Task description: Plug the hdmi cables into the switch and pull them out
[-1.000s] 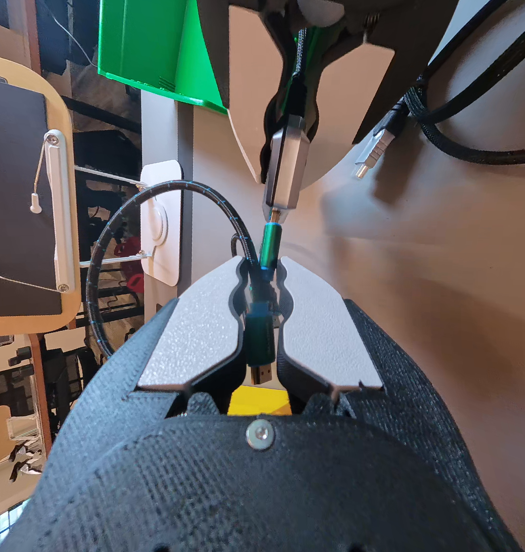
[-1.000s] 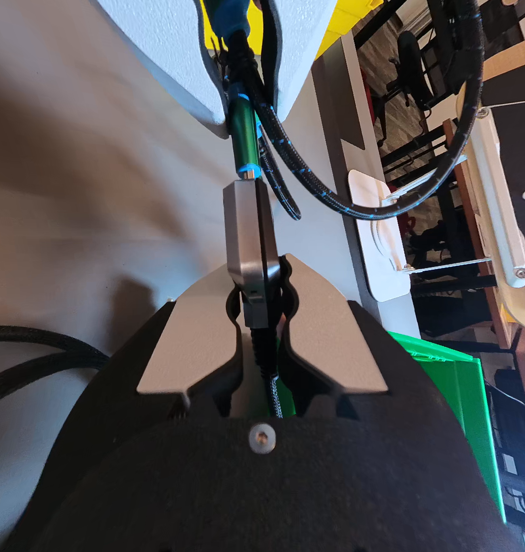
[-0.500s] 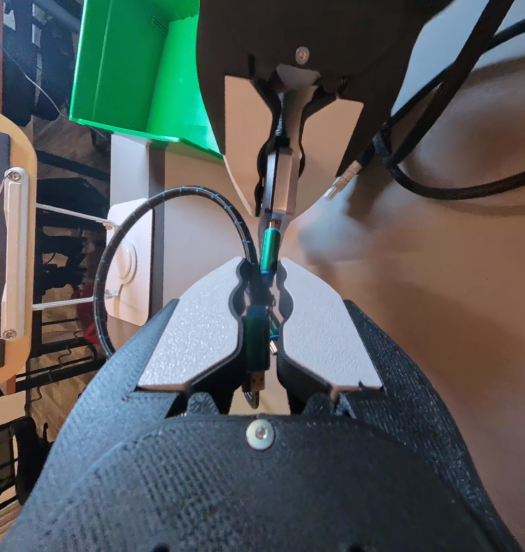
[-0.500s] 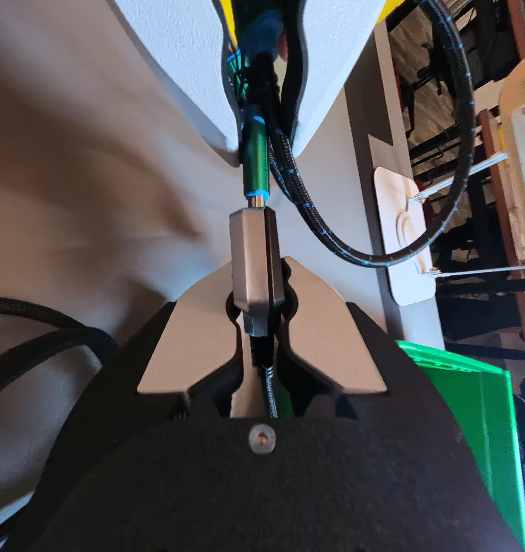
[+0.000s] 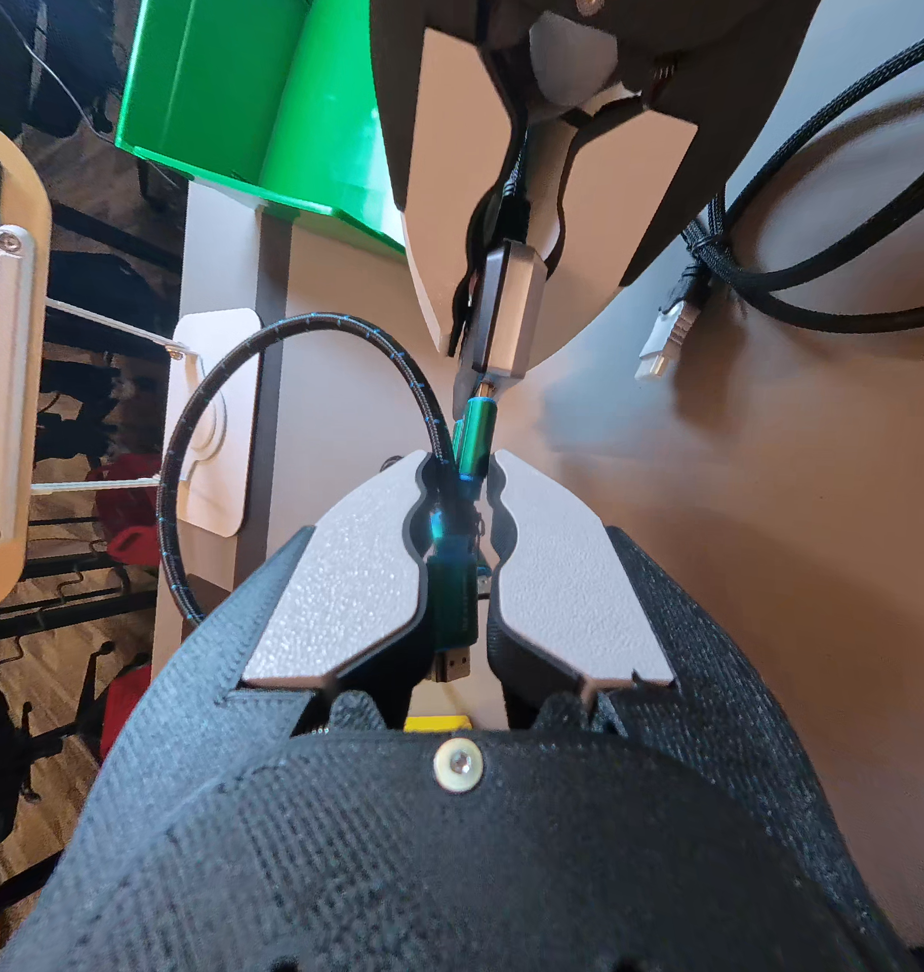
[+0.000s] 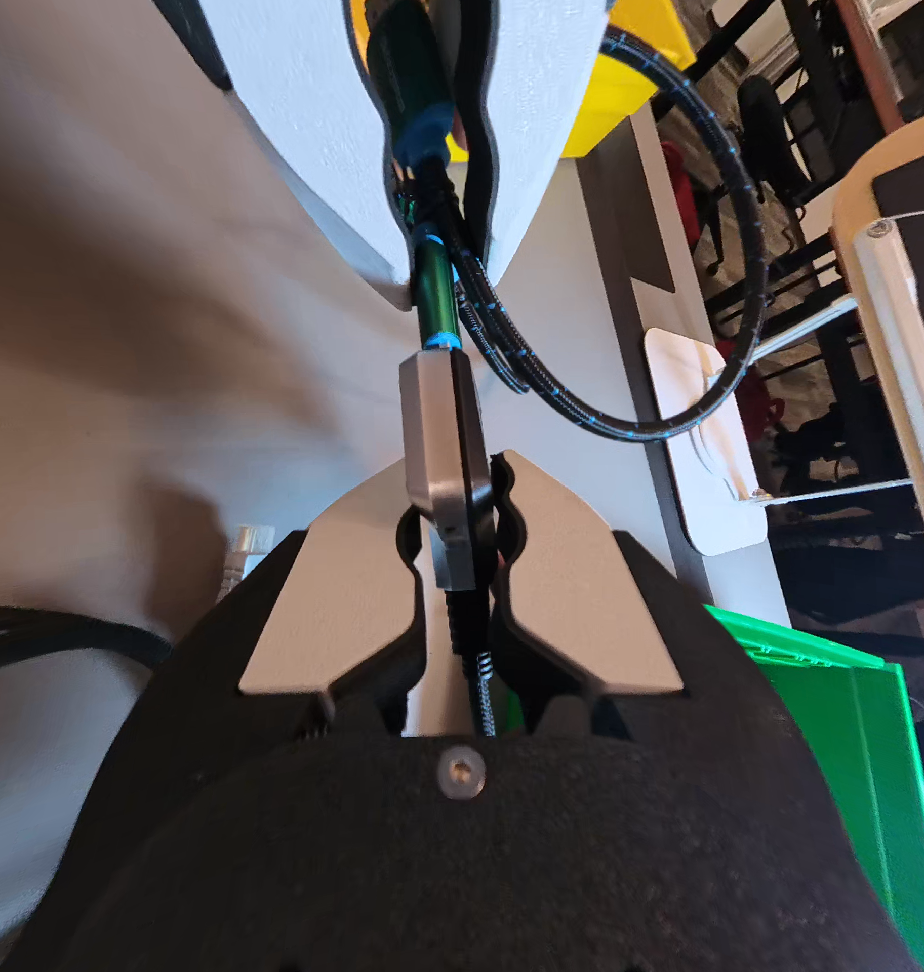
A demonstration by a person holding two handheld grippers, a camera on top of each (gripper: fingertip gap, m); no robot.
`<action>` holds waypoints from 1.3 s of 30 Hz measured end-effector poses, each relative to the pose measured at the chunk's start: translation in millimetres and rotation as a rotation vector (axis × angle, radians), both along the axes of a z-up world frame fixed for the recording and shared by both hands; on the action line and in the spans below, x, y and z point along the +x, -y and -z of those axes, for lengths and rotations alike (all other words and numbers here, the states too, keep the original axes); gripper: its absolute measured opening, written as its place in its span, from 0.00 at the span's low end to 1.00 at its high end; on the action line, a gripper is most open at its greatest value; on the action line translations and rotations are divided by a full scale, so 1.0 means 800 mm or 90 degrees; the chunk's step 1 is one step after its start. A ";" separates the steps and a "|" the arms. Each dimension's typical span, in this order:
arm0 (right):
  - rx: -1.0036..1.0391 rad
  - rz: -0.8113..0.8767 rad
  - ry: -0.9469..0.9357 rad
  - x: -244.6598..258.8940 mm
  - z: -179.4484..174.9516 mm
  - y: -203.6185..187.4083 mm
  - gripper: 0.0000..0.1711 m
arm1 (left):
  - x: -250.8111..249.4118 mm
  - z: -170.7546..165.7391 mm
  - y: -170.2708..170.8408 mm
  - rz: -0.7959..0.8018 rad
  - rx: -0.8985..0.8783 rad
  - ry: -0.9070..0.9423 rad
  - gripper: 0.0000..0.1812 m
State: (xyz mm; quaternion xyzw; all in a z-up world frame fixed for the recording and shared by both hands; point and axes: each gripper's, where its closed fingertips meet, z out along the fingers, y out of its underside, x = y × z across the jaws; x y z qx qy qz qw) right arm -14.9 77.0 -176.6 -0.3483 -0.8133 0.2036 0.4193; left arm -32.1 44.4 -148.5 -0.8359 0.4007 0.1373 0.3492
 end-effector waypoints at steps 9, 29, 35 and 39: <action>0.040 0.034 0.108 0.002 0.034 0.006 0.12 | 0.006 0.025 0.002 0.033 -0.040 -0.036 0.10; 0.067 -0.013 -0.061 0.007 -0.057 0.017 0.12 | -0.009 -0.039 0.003 0.057 0.088 0.081 0.14; 0.012 -0.016 -0.195 0.051 -0.180 0.012 0.12 | -0.059 -0.202 0.045 0.028 0.365 0.353 0.16; 0.067 0.009 -0.266 0.068 -0.264 -0.009 0.12 | -0.090 -0.214 0.059 -0.022 0.402 0.334 0.17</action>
